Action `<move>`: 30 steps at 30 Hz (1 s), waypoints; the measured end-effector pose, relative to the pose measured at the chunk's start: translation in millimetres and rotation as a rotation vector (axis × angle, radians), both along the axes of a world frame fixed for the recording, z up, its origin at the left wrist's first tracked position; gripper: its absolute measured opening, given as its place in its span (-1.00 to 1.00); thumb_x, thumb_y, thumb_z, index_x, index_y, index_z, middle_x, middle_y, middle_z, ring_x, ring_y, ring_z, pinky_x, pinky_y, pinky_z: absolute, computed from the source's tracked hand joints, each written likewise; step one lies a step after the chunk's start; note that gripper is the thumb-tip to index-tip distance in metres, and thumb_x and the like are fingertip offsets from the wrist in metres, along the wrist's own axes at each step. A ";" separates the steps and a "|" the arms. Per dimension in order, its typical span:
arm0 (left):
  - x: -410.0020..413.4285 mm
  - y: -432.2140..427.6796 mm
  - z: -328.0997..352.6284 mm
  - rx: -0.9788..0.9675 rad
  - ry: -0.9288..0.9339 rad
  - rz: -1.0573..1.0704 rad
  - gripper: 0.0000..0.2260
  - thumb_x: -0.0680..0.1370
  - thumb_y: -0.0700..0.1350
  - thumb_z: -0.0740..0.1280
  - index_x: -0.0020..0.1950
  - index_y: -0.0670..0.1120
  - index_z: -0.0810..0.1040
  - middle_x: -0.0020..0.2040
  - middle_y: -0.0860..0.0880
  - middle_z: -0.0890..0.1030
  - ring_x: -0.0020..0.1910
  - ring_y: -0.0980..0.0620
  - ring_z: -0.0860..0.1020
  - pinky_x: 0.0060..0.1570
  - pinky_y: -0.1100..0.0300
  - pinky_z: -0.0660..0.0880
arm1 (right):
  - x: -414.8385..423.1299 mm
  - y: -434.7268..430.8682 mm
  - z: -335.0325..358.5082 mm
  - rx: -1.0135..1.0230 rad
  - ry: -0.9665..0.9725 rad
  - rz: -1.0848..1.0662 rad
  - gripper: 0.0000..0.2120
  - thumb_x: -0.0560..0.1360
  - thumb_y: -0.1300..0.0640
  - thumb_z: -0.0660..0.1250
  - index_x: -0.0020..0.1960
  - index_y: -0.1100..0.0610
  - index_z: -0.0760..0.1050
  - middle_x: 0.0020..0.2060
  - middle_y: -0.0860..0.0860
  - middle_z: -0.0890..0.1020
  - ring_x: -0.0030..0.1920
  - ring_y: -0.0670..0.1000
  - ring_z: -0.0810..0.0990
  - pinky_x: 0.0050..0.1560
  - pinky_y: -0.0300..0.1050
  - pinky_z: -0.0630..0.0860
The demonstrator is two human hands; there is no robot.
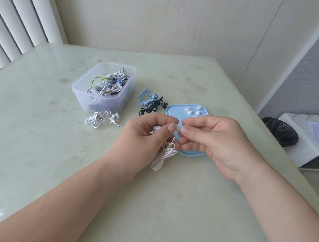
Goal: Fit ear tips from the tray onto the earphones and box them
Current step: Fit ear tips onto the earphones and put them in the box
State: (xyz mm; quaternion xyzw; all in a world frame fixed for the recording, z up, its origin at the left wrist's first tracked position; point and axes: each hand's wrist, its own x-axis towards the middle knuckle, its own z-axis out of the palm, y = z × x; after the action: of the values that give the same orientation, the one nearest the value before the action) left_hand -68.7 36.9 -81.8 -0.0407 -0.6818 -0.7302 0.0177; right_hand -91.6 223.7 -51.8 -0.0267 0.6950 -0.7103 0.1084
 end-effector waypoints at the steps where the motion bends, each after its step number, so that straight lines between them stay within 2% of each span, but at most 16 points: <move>1: -0.2 -0.4 0.2 0.044 -0.019 -0.008 -0.91 0.63 -0.16 0.40 0.08 -0.15 0.67 -0.15 -0.22 0.68 -0.13 -0.27 0.72 0.01 -0.15 0.65 | -0.4 0.2 0.3 -0.011 -0.018 -0.015 -0.85 0.46 0.31 0.50 0.03 0.30 0.67 -0.17 0.27 0.72 -0.19 0.18 0.72 -0.19 -0.08 0.65; 6: -3.2 -1.7 2.0 0.182 -0.080 -0.037 -0.93 0.66 -0.21 0.35 0.06 -0.20 0.60 -0.29 -0.04 0.61 -0.18 -0.17 0.67 -0.02 -0.10 0.54 | -0.5 -2.5 -1.8 -0.039 -0.047 -0.013 -0.86 0.47 0.30 0.49 0.03 0.29 0.67 -0.24 0.17 0.69 -0.26 0.11 0.66 -0.24 -0.11 0.63; 11: -3.0 -2.6 1.7 0.185 -0.072 -0.052 -0.93 0.66 -0.23 0.34 0.10 -0.19 0.60 -0.19 -0.11 0.64 -0.22 -0.14 0.62 -0.16 0.04 0.54 | -0.4 -5.2 -1.3 -0.124 -0.069 0.007 -0.82 0.52 0.37 0.41 0.11 0.31 0.65 -0.17 0.23 0.70 -0.15 0.18 0.69 -0.17 -0.12 0.66; 16: -3.0 -3.3 -0.2 0.149 -0.045 -0.070 -0.90 0.65 -0.21 0.37 0.13 -0.19 0.61 -0.10 -0.14 0.69 -0.12 -0.16 0.64 -0.10 0.02 0.57 | 0.4 -5.6 1.0 -0.143 -0.084 -0.005 -0.79 0.50 0.41 0.42 0.13 0.35 0.61 -0.14 0.29 0.70 -0.21 0.15 0.72 -0.17 -0.11 0.68; 22: -2.7 -3.4 -1.1 0.170 -0.029 -0.073 -0.88 0.61 -0.21 0.40 0.13 -0.19 0.63 -0.08 -0.12 0.67 -0.17 -0.11 0.64 -0.09 0.04 0.56 | 0.8 -5.3 3.4 -0.176 -0.126 -0.002 -0.84 0.46 0.38 0.46 0.04 0.33 0.63 -0.22 0.22 0.69 -0.16 0.19 0.71 -0.22 -0.15 0.65; 26: -1.8 -2.9 -0.6 0.168 -0.027 -0.072 -0.88 0.62 -0.25 0.39 0.14 -0.24 0.62 -0.08 -0.14 0.71 -0.19 -0.06 0.65 -0.13 0.12 0.59 | 2.4 -6.3 5.8 -0.201 -0.139 0.010 -0.84 0.37 0.37 0.48 -0.05 0.31 0.62 -0.27 0.20 0.69 -0.24 0.16 0.73 -0.25 -0.17 0.65; 30: -0.9 -2.1 0.7 0.136 -0.025 -0.053 -0.87 0.60 -0.24 0.41 0.12 -0.25 0.63 -0.09 -0.16 0.72 -0.17 -0.06 0.67 -0.10 0.10 0.60 | 1.8 -5.2 5.4 -0.219 -0.138 0.012 -0.77 0.30 0.35 0.50 -0.06 0.32 0.61 -0.21 0.24 0.70 -0.24 0.16 0.72 -0.26 -0.16 0.65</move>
State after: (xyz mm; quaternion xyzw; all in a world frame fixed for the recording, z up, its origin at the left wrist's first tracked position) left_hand -69.6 34.8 -81.1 -0.0484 -0.6294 -0.7756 -0.0072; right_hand -89.8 218.6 -46.4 0.0066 0.6040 -0.7814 0.1566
